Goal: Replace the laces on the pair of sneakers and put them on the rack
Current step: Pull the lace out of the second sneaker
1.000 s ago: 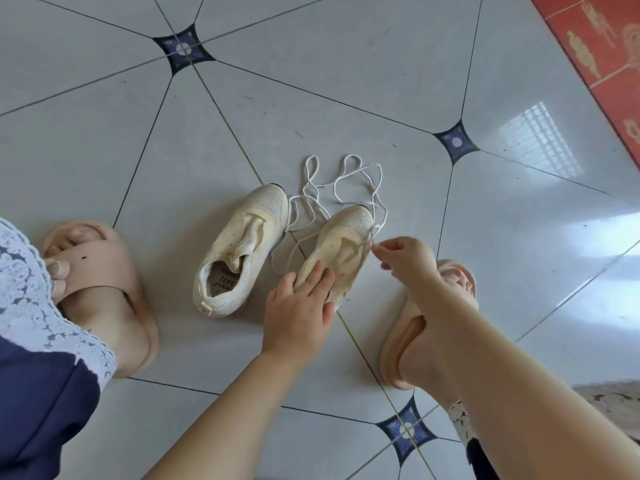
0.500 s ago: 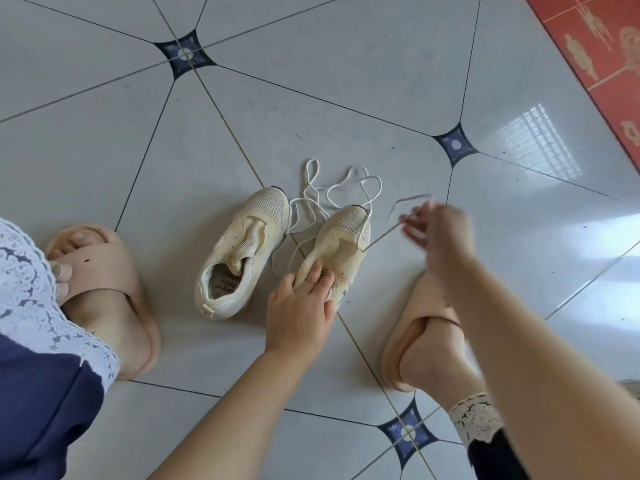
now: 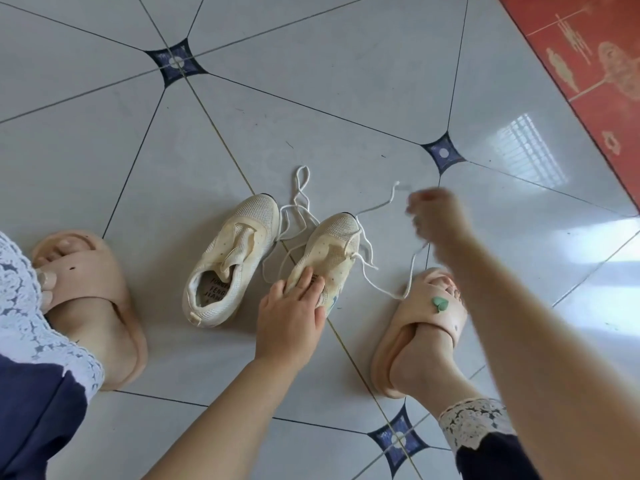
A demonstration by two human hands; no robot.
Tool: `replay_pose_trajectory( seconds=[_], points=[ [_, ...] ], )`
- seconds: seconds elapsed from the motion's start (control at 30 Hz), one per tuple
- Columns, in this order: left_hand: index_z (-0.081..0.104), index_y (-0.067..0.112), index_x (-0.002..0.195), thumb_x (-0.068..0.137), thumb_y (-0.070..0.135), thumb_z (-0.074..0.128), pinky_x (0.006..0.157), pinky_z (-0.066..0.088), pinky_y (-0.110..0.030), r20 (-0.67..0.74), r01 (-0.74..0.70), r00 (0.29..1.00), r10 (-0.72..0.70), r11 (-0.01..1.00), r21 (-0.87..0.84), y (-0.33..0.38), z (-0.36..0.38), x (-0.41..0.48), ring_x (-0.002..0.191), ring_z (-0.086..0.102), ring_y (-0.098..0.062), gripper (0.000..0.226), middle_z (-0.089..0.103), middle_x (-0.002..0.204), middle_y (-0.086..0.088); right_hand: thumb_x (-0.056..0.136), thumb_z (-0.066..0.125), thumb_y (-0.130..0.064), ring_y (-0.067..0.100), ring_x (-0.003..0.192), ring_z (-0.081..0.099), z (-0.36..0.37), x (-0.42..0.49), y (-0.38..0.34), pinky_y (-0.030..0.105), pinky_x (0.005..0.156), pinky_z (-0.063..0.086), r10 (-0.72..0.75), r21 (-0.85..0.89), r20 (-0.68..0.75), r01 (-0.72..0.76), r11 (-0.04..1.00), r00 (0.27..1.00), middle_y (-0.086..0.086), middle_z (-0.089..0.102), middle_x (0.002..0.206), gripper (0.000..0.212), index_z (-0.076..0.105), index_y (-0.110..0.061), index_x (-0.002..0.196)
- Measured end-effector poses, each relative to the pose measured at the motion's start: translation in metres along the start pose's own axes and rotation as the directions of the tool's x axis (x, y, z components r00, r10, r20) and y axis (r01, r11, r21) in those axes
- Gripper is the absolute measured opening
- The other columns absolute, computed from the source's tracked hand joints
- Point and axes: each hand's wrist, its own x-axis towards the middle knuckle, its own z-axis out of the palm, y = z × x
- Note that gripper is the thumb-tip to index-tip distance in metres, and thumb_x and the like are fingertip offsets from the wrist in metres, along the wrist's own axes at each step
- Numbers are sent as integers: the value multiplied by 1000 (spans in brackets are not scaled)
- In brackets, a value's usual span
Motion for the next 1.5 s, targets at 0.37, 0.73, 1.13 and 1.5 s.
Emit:
replay_pose_trajectory(
  seconds=[0.37, 0.73, 1.13, 1.5],
  points=[
    [32, 38, 139, 93, 42, 36, 95, 33, -31, 31, 14, 999, -13, 1000, -22, 0, 2, 0, 116, 36, -22, 47, 21, 151, 19, 87, 61, -19, 20, 73, 49, 4, -16, -63, 24, 56, 22, -221, 223, 173, 181, 958, 960, -3, 54, 73, 10, 59, -9, 87],
    [30, 37, 139, 92, 39, 35, 91, 35, -33, 68, 38, 997, -38, 999, 6, -1, -1, 0, 117, 33, -22, 47, 19, 151, 19, 69, 55, -16, 16, 70, 54, -114, 31, -67, 33, 63, 40, -75, 440, -265, 190, 878, 961, 5, 65, 67, 20, 72, -12, 79],
    [28, 34, 141, 93, 42, 35, 94, 32, -33, 98, 5, 995, -1, 999, -43, 6, -9, -1, 120, 33, -22, 50, 18, 152, 18, 79, 61, -21, 13, 64, 57, -189, 26, -138, 35, 70, 51, -315, 458, -350, 454, 764, 882, -9, 59, 64, 7, 67, -21, 83],
    [62, 6, 115, 76, 15, 69, 83, 50, -46, -150, -13, 988, -34, 955, -298, 8, -45, 14, 106, 58, -32, 41, 60, 123, -11, 87, 56, -19, 24, 75, 54, -46, 37, -175, 29, 61, 40, -431, 96, 119, 422, 901, 894, 7, 65, 81, 15, 65, -7, 87]
  ],
)
